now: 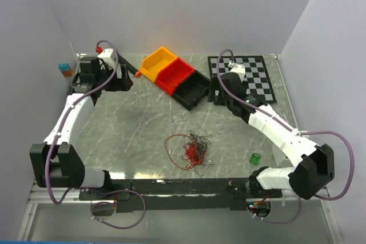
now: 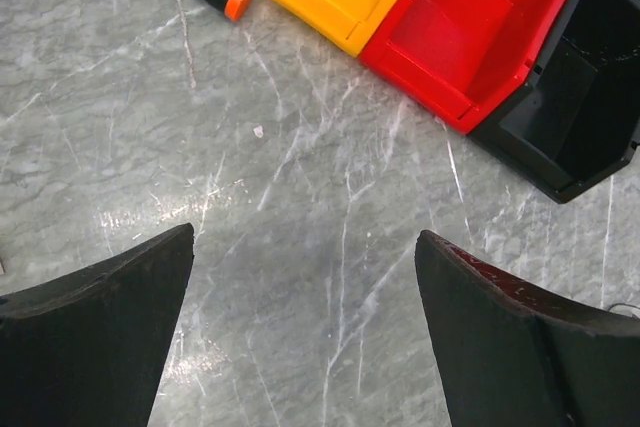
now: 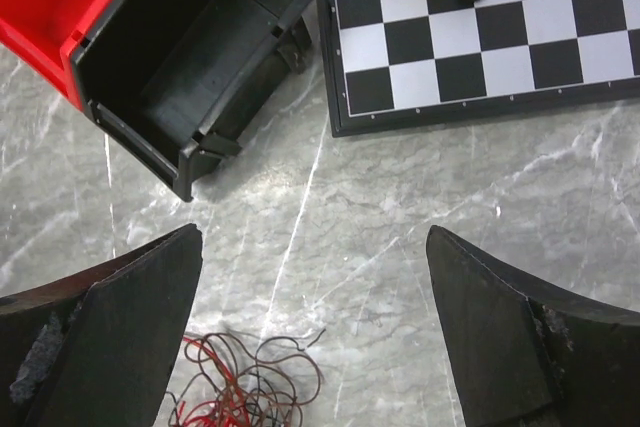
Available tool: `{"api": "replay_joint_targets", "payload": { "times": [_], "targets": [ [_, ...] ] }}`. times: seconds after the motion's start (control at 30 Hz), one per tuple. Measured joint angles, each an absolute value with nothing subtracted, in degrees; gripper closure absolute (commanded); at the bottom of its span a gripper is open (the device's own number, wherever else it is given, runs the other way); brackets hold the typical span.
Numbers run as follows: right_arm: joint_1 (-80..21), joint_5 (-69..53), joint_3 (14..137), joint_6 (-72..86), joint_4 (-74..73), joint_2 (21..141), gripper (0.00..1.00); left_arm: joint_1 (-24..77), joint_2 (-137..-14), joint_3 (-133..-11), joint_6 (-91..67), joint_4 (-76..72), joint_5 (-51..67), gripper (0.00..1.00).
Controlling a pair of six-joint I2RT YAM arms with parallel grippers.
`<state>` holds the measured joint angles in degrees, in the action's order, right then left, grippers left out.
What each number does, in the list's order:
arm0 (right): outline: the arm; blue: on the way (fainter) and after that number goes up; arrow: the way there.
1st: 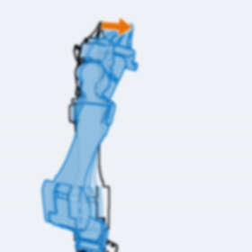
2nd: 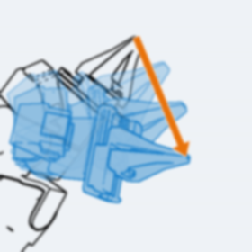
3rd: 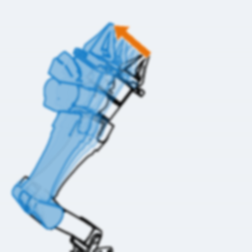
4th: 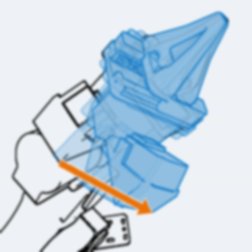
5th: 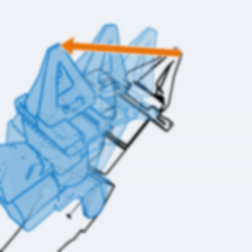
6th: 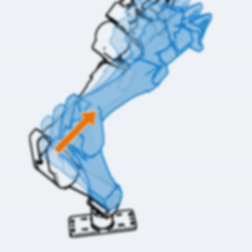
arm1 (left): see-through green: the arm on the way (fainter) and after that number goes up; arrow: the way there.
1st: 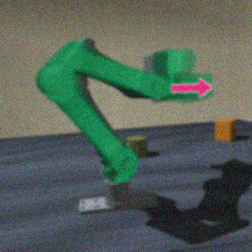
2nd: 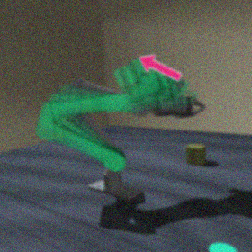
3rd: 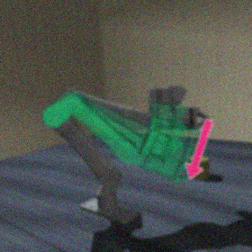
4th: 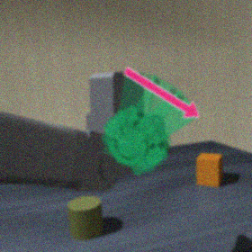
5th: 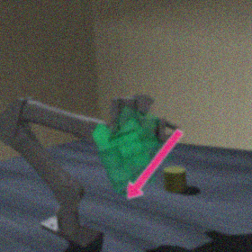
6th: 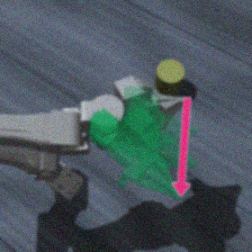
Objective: Untangle the cables
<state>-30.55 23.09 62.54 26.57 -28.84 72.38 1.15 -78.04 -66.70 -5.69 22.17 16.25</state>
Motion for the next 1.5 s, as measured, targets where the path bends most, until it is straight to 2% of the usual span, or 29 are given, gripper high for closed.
{"api": "replay_joint_targets", "payload": {
  "times": [0.23,0.63,0.83,1.13,1.33,1.5],
  "targets": [
    [-30.48,24.4,65.08,27.81,-30.09,77.1,0.0,0.8,-79.05,-67.83,-5.67,22.39,14.94,0.03],
    [-30.44,29.54,75.5,34.11,-35.57,93.19,0.03,-5.56,-82.48,-71.92,-6.72,25.02,16.95,0.03],
    [-30.33,29.15,78.7,37.1,-37.01,99.2,0.07,-5.5,-82.48,-71.92,-6.66,25.65,17.28,0.03],
    [-30.33,26.98,91.18,40.88,-38.68,110.06,0.13,-5.5,-82.48,-71.9,-6.13,26.55,17.56,0.03],
    [-30.3,25.12,93.03,43.0,-39.55,113.86,0.31,-5.5,-82.37,-71.42,-5.13,27.05,17.52,0.03],
    [-30.33,22.9,93.03,44.45,-40.01,115.28,0.62,-5.5,-82.35,-70.74,-5.06,27.27,17.47,0.03]
  ]
}}
